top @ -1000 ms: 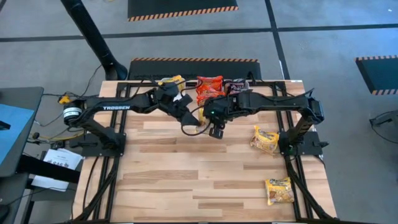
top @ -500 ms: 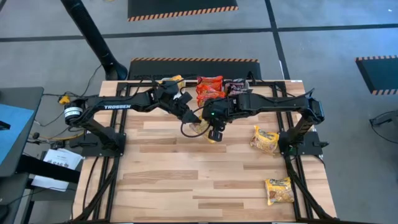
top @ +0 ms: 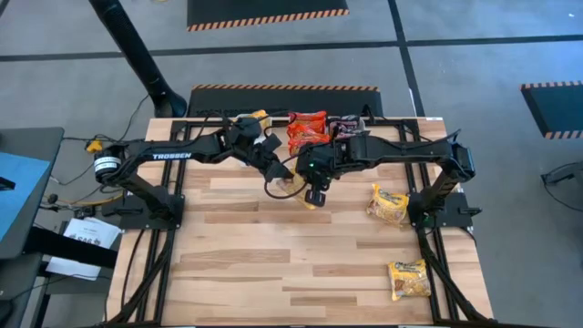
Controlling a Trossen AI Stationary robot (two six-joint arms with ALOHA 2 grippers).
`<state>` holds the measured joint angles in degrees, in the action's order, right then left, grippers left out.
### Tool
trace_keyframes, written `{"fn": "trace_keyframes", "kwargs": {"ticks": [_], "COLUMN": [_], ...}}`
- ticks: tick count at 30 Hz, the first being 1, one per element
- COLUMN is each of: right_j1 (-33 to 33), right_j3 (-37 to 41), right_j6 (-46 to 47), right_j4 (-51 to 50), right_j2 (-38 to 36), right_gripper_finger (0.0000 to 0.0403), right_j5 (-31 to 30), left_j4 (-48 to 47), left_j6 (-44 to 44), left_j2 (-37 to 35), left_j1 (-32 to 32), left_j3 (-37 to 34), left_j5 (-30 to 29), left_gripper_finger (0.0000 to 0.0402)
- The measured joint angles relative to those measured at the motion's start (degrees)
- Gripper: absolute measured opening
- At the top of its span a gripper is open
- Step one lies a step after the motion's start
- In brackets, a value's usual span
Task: Sort Maruchan noodles
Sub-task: Put the yellow noodle pack into the left white bin
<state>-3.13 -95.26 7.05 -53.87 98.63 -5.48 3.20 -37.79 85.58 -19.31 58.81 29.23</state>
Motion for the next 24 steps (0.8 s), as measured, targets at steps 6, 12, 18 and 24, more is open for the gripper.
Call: {"fn": "trace_keyframes", "kwargs": {"ticks": [6, 12, 18, 24], "right_j1": [-0.02, -0.01, -0.13, -1.47], "right_j3": [0.09, 0.09, 0.07, -0.01], "right_j6": [-0.02, -0.07, -0.04, -0.18], "right_j4": [-0.66, -0.75, -0.08, -0.5], "right_j2": [0.0, 0.0, 0.01, -0.78], "right_gripper_finger": [0.0006, 0.0041, 0.0091, 0.0143], "right_j5": [-0.01, -0.13, -0.45, -0.45], "left_j4": [0.46, 0.94, 0.9, 0.95], "left_j6": [0.63, 0.63, 0.6, 0.79], "left_j2": [-0.11, -0.11, -0.11, -0.09], "left_j1": [0.01, 0.04, 0.09, 0.09], "left_j3": [0.0, 0.0, 0.0, 0.02], "left_j5": [0.39, 1.16, 1.19, 0.82], "left_gripper_finger": [0.0007, 0.0002, 0.0001, 0.0]}}
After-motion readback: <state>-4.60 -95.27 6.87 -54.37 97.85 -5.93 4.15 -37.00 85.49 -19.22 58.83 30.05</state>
